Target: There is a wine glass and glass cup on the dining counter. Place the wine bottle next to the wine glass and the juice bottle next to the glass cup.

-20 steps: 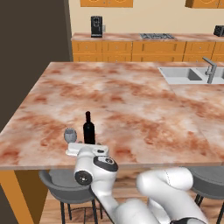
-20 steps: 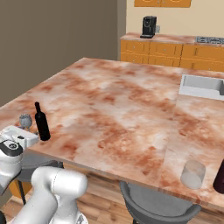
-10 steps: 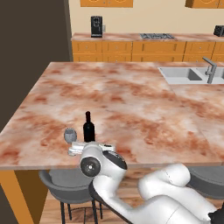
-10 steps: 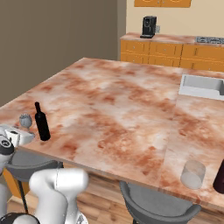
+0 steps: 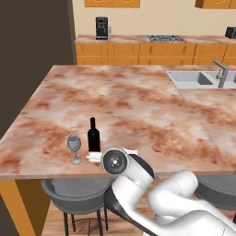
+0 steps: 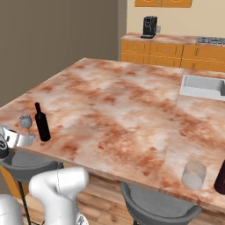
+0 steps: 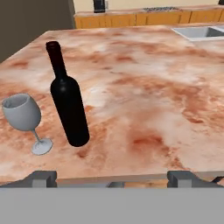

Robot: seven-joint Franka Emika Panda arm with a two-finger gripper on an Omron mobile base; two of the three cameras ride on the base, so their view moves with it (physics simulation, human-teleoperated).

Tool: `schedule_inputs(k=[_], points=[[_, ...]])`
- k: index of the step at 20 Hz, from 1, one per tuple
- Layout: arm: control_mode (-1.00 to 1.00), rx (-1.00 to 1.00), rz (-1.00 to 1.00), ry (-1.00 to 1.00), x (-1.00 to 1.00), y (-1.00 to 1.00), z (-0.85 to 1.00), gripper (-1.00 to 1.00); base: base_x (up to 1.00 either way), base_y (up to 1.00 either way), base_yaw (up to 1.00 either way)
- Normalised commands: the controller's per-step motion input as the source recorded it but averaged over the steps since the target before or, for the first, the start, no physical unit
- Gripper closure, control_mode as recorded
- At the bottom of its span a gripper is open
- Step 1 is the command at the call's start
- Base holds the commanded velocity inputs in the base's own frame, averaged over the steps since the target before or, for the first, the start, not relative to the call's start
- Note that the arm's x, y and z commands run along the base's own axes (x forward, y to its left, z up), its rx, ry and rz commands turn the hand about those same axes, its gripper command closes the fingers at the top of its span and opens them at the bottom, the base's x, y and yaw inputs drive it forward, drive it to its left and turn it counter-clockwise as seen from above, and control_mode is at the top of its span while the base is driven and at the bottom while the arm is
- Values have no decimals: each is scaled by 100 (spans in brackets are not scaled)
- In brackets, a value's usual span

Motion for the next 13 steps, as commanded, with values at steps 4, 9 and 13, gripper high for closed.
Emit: schedule_inputs(k=[4,9,13], points=[[-100,0,1,2,-53,-50,10,-100,0,0,0],[-100,0,4,2,-51,-48,12,-100,0,0,0],[-100,3,9,6,-39,-49,18,-100,0,0,0]])
